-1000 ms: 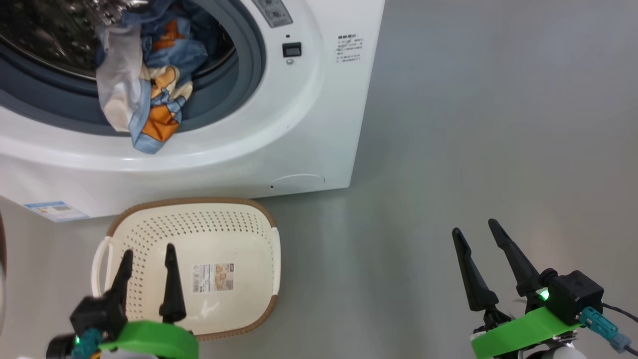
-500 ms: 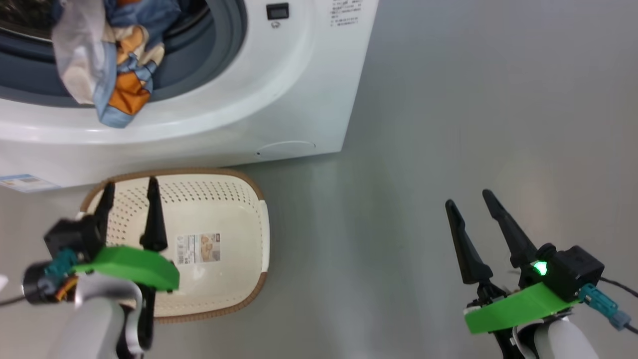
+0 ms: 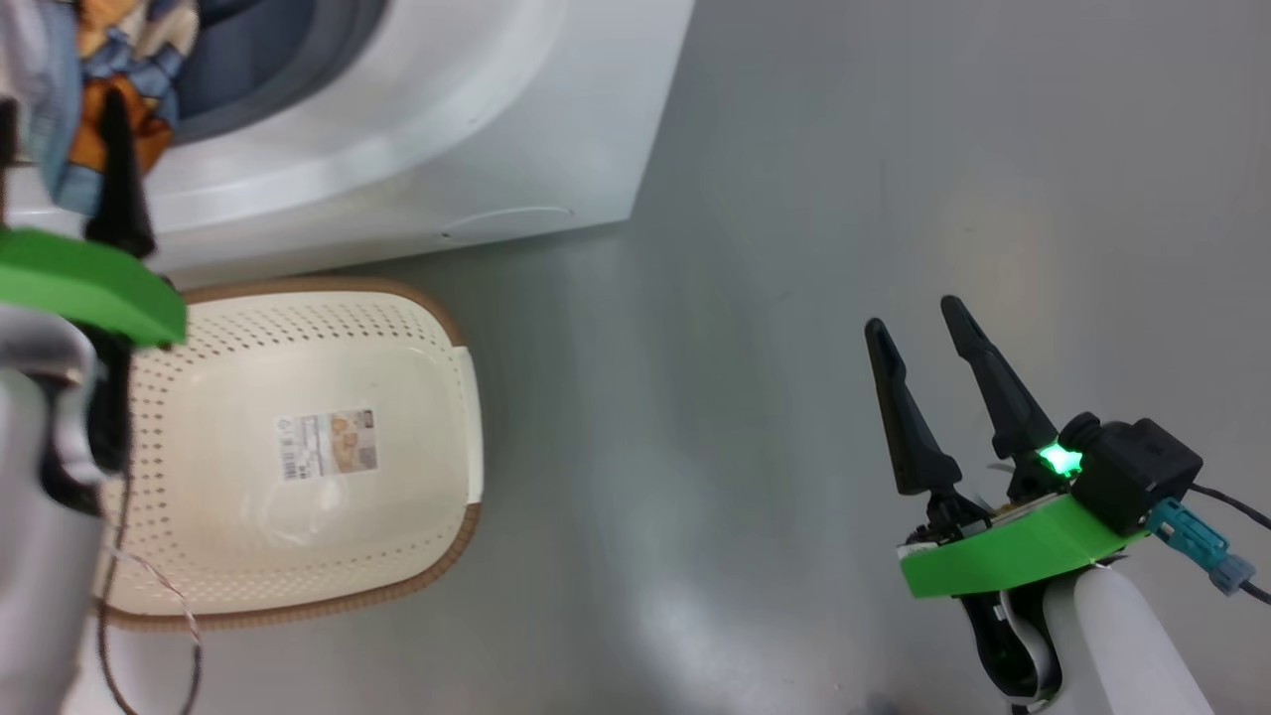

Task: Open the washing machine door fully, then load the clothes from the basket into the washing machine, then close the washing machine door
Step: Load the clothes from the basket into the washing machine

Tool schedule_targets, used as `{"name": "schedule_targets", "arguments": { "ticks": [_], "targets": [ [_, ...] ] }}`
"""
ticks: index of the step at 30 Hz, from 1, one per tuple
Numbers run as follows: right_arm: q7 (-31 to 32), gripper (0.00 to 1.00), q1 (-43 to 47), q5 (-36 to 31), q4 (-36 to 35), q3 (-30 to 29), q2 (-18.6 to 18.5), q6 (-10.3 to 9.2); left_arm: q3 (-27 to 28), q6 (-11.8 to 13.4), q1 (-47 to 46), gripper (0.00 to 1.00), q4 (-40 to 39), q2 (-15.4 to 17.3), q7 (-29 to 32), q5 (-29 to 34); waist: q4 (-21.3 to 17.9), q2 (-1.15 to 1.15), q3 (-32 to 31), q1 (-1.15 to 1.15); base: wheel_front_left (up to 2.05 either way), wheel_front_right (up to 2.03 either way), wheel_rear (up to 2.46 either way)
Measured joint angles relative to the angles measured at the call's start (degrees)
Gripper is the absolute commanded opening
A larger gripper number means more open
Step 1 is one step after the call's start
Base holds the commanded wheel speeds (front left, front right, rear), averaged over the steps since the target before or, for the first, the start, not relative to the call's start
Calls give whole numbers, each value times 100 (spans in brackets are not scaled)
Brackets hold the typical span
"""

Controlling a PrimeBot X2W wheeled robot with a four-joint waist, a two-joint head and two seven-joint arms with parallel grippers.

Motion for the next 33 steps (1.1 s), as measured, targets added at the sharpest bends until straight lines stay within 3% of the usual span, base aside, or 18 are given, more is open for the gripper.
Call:
{"name": "schedule_targets", "arguments": {
  "ticks": [10, 19, 24, 25, 27, 28, 33],
  "targets": [
    [0, 100, -414, 310, 32, 214, 133, 0, 213, -244, -1148, 100, 171, 708, 1529, -349, -481, 0, 519, 0, 0, 0, 0],
    [-1, 100, -594, 636, 77, 361, 160, 0, 20, -232, -1729, 100, 486, 1255, 2748, -218, -882, 0, 804, 0, 0, 0, 0],
    [-1, 100, -640, 713, 76, 419, 170, 0, -53, -107, -1876, 100, 602, 1412, 3392, -200, -1040, 0, 891, -1, 0, 0, 0],
    [-1, 100, -640, 735, 77, 422, 170, 0, -55, -92, -1913, 82, 602, 1439, 3487, -200, -1063, 0, 902, -1, 0, 0, 0],
    [-1, 100, -640, 759, 77, 428, 172, 0, -48, -30, -1998, 11, 600, 1463, 3643, -205, -1097, 0, 919, -1, 0, 0, 0],
    [-1, 100, -640, 759, 76, 428, 172, 0, -52, -19, -2018, 0, 593, 1471, 3683, -209, -1108, 0, 925, -1, 0, 0, 0],
    [-1, 100, -640, 775, 71, 435, 175, 0, -29, 174, -2087, 0, 452, 1625, 3683, -146, -1138, 0, 948, -1, 0, 0, 0]
  ]
}}
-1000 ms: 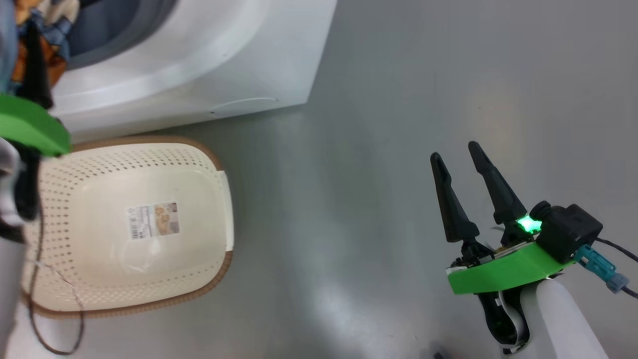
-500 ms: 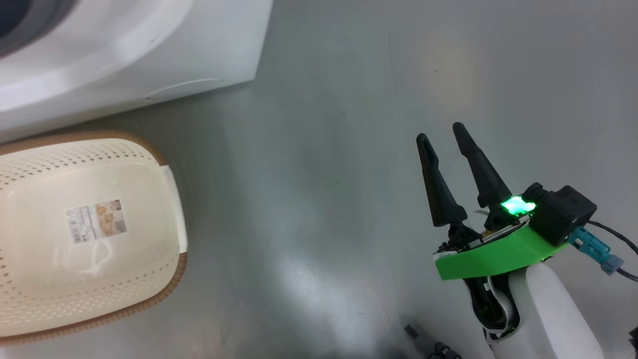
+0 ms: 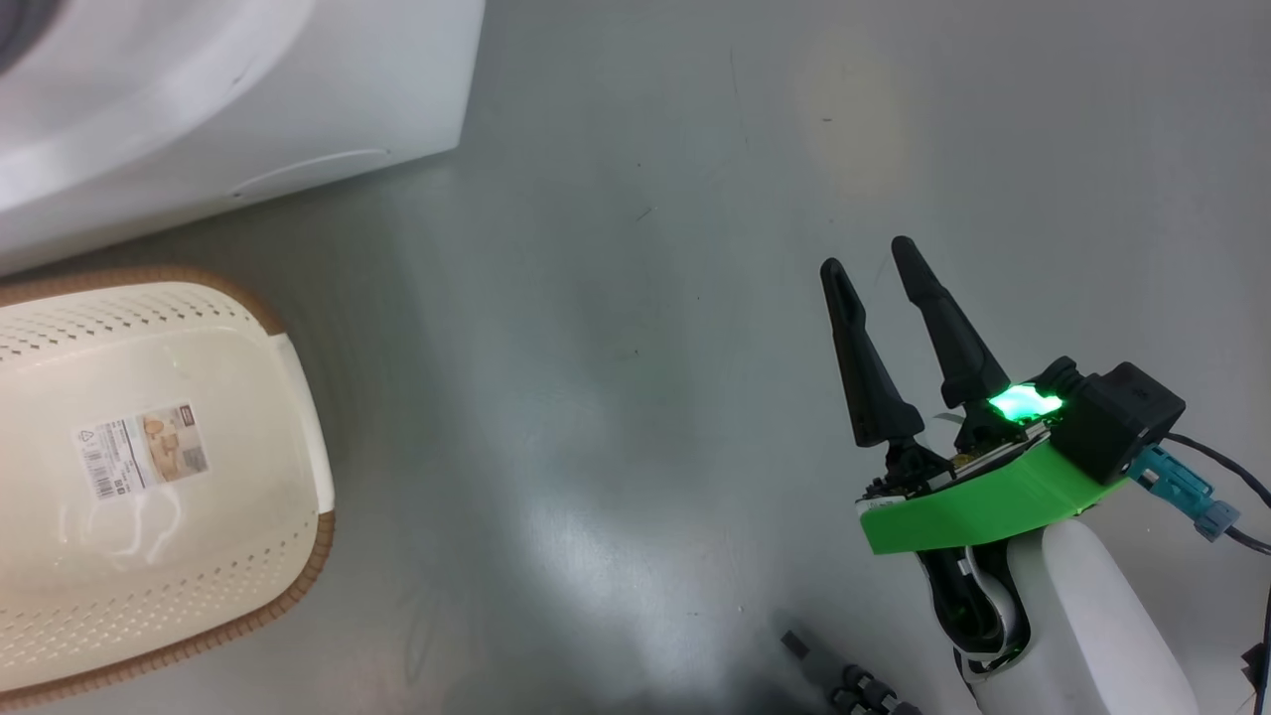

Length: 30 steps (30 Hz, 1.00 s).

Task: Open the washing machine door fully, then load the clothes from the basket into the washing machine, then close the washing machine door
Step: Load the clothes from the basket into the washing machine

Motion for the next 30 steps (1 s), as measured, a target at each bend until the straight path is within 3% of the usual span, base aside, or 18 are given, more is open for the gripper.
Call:
{"name": "schedule_targets", "arguments": {
  "ticks": [11, 24, 30],
  "targets": [
    [0, 100, -23, 97, -26, 118, 5, 0, 227, 209, -553, 0, -133, 182, -1184, 483, -134, 0, 185, 0, 0, 0, 0],
    [0, 100, -177, 238, -36, 316, 19, 0, 524, 307, -1603, 0, 335, 272, -3004, 898, -485, 0, 518, 0, 0, 0, 0],
    [0, 100, -240, 258, -42, 356, 24, 0, 541, 280, -1775, 0, 855, 257, -3155, 878, -602, 0, 669, 0, 0, 0, 0]
  ]
}}
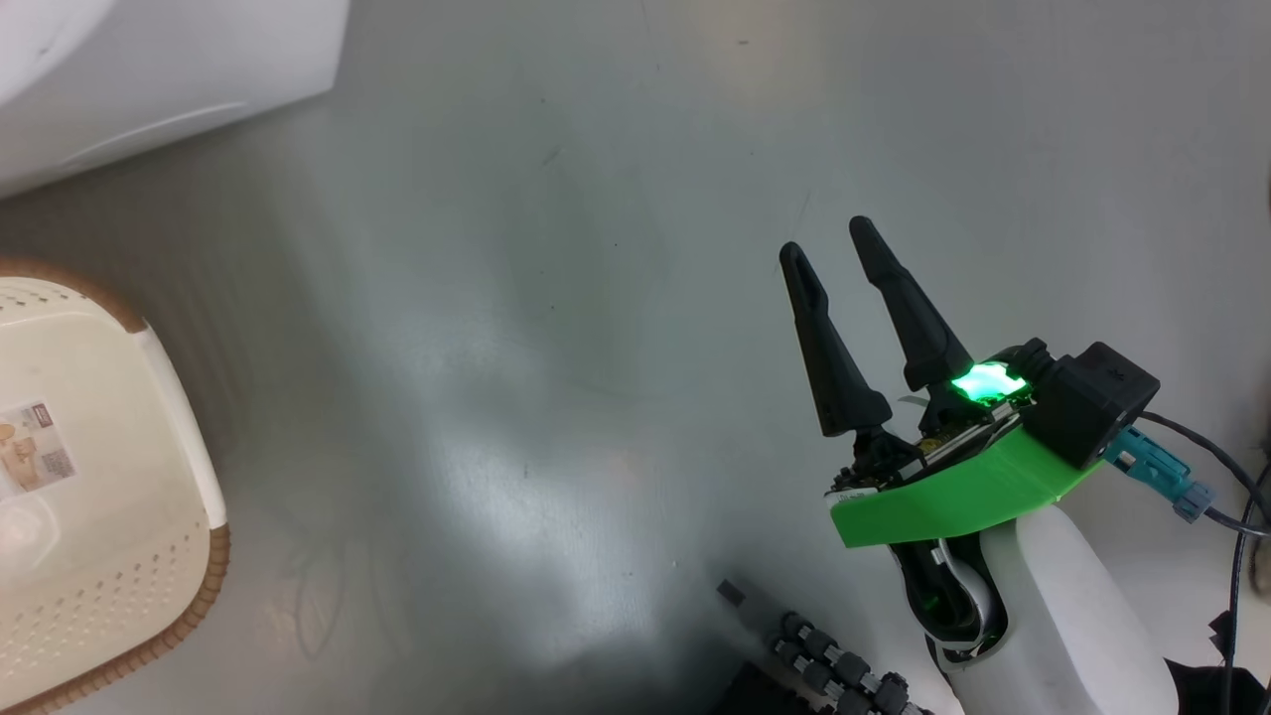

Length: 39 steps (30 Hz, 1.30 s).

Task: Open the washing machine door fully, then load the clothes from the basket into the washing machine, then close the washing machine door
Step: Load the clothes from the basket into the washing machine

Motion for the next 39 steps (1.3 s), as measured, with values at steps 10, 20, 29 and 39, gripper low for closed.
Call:
{"name": "schedule_targets", "arguments": {
  "ticks": [10, 20, 29, 39],
  "targets": [
    [0, 100, -102, -1, 16, -9, 2, 0, -31, -166, -135, 100, 438, -114, -103, -105, 69, 0, 70, 0, 0, 0, 0],
    [0, 100, -122, -91, 21, -153, 2, 0, -136, -353, -60, 100, 565, -363, -327, -289, 276, 0, -64, -1, 0, 0, 0],
    [0, 100, -66, -364, 20, -366, 0, 0, -167, -385, 722, 100, 476, -644, -662, -435, 512, 0, -356, -1, 0, 0, 0],
    [0, 100, 274, -740, -1, -768, -24, 0, -120, -30, 2544, 100, -705, -891, -1341, -669, 899, 0, -837, -1, 0, 0, 0]
  ]
}}
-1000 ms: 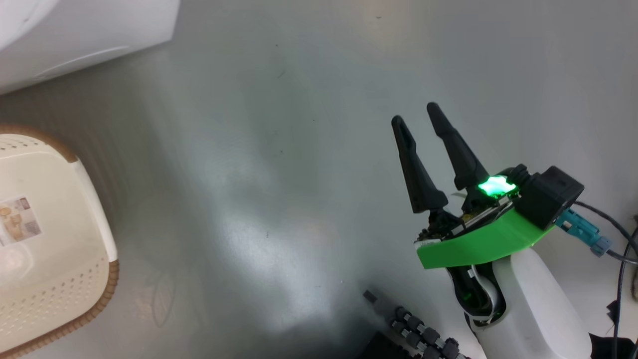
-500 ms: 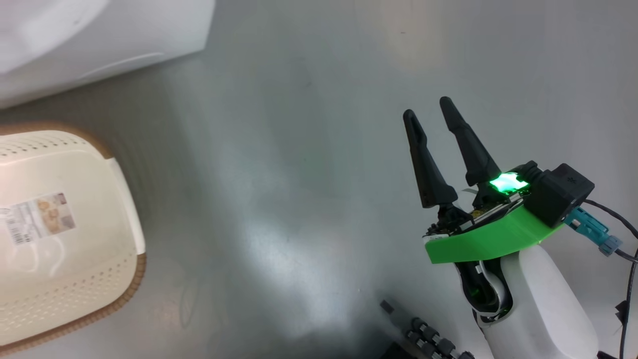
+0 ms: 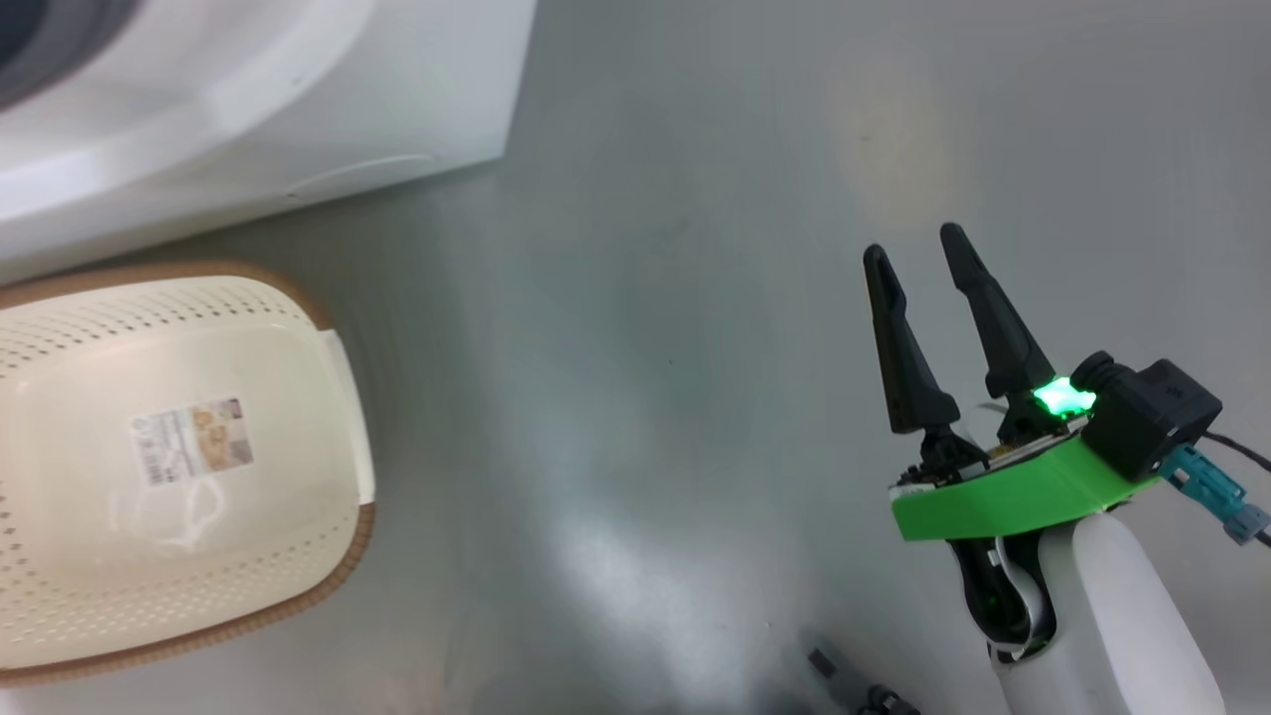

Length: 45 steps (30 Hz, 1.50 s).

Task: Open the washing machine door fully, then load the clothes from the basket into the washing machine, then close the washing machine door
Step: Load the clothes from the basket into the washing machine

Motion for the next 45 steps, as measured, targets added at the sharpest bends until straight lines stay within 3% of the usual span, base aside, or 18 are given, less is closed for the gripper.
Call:
{"name": "schedule_targets", "arguments": {
  "ticks": [10, 19, 37, 45],
  "targets": [
    [0, 100, 377, -151, -38, -233, -105, 0, -77, 498, 2015, 100, -1566, -344, -376, -22, 353, 0, -536, 0, 0, 0, 0],
    [0, 100, 798, -371, 11, -400, -241, 0, -293, 771, 3422, 100, -2296, -667, -528, 109, 673, 0, -1147, 0, 0, 0, 0],
    [9, 100, 1779, -553, 214, -523, -249, 0, -716, 792, 5228, 100, -2640, -1113, -591, 313, 1171, 0, -2514, 0, 0, 0, 0],
    [149, 100, 2174, -706, 202, -528, -200, 0, -698, 530, 5647, 100, -2584, -1279, -591, 348, 1337, 0, -3115, 0, 0, 0, 0]
  ]
}}
